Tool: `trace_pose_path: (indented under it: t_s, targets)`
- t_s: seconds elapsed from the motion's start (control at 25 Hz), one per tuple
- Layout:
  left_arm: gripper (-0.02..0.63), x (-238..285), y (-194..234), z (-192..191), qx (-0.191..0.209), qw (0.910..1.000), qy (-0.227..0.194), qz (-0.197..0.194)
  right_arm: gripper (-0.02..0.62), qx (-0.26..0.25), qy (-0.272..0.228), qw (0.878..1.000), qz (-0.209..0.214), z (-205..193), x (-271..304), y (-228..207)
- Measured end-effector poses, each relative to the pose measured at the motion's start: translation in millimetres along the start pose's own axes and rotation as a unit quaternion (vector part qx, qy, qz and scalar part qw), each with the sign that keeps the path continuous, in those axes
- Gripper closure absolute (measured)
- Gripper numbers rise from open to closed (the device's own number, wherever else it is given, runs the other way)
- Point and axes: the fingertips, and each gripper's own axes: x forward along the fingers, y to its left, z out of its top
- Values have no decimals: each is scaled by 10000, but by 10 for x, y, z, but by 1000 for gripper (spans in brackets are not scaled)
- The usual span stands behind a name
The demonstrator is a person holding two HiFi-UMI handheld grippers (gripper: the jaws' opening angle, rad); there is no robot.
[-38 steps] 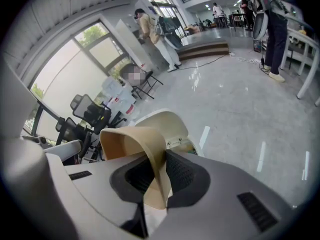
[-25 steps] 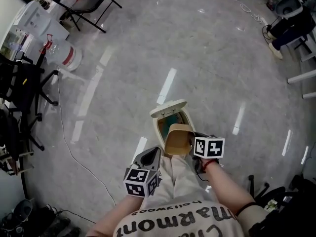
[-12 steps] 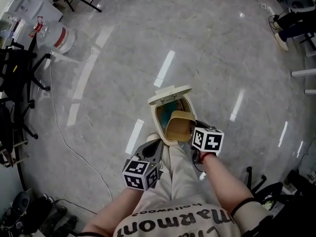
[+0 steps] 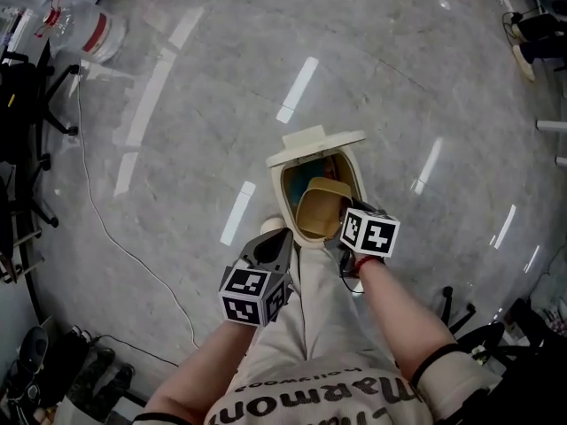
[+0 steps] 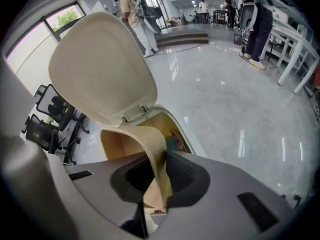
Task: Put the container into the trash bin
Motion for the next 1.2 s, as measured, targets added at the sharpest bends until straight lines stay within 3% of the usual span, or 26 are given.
trace_pose_path:
  t_s: [0.2, 0.4, 0.88, 1.2]
  targets:
    - [588, 257, 257, -293, -220, 9973, 456, 538, 541, -108, 202, 9996, -146, -45, 379, -41]
    - [588, 445, 357, -385, -289, 9967, 560, 514, 541, -396, 356, 9980, -337, -106, 699, -28]
    - [588, 478, 654, -502, -472, 9943, 605, 737, 541, -519, 1037, 9914, -603, -319, 1199, -132]
    - [588, 611, 618, -629, -592, 9941, 646, 637, 541, -696, 1159, 9889, -618, -391, 1417, -111]
